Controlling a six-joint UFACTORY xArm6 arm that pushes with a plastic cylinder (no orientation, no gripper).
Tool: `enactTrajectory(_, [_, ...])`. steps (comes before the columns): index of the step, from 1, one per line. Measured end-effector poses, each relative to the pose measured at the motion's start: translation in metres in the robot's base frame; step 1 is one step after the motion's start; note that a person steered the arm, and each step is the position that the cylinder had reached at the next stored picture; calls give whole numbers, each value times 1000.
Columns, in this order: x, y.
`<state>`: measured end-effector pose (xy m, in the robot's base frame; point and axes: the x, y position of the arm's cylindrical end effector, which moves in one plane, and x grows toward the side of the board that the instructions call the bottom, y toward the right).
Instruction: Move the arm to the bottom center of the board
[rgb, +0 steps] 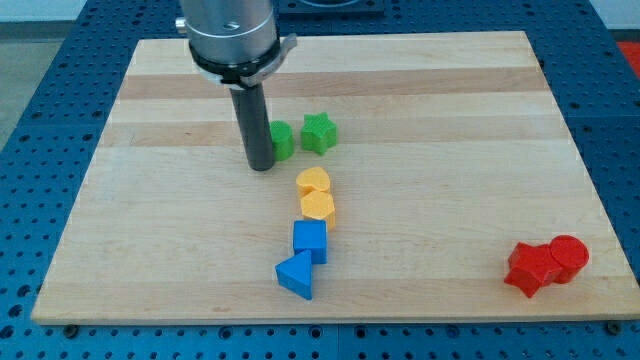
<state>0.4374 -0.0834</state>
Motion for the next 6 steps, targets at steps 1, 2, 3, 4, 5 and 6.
enactTrajectory(1, [0,5])
enactTrajectory(2, [-9,5])
enactTrajectory(3, [-18,5])
enactTrajectory(4, [-20,5])
enactTrajectory(5, [3,-4])
enactTrajectory(6, [15,61])
